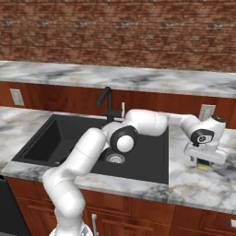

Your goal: Pick the pan and sponge and place them into the sink. Then turn on the water.

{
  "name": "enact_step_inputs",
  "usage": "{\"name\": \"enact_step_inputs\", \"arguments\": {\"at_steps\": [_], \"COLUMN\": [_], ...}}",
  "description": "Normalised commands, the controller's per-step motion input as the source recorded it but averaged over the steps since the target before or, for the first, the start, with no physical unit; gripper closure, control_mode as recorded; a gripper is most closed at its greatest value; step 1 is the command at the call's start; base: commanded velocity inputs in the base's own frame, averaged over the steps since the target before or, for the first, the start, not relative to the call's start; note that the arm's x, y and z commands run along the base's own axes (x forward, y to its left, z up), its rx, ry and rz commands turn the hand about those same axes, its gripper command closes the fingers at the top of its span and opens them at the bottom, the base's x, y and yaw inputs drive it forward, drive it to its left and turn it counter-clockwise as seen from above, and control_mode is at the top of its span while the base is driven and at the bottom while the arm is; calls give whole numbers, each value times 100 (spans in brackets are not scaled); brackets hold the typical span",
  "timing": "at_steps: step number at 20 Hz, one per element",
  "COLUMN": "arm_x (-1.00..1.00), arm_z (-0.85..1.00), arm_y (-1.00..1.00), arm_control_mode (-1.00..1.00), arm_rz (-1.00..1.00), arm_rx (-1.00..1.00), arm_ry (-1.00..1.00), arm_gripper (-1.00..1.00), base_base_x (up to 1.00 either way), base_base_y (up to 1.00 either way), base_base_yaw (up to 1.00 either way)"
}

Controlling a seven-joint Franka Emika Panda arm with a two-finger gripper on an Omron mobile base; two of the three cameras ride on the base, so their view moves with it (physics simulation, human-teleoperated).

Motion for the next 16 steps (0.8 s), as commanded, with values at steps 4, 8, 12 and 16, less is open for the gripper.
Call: {"name": "enact_step_inputs", "arguments": {"at_steps": [4, 8, 12, 16], "arm_x": [0, 0, 0, 0], "arm_z": [-42, -29, -8, 0], "arm_y": [0, 0, 0, 3], "arm_control_mode": [-100, -100, -100, -100], "arm_rz": [0, 0, 0, 0], "arm_rx": [0, 0, 0, 0], "arm_ry": [0, 0, 0, 0], "arm_gripper": [-100, -100, 100, 100], "base_base_x": [0, 0, 0, 0], "base_base_y": [0, 0, 0, 0], "base_base_yaw": [0, 0, 0, 0]}}
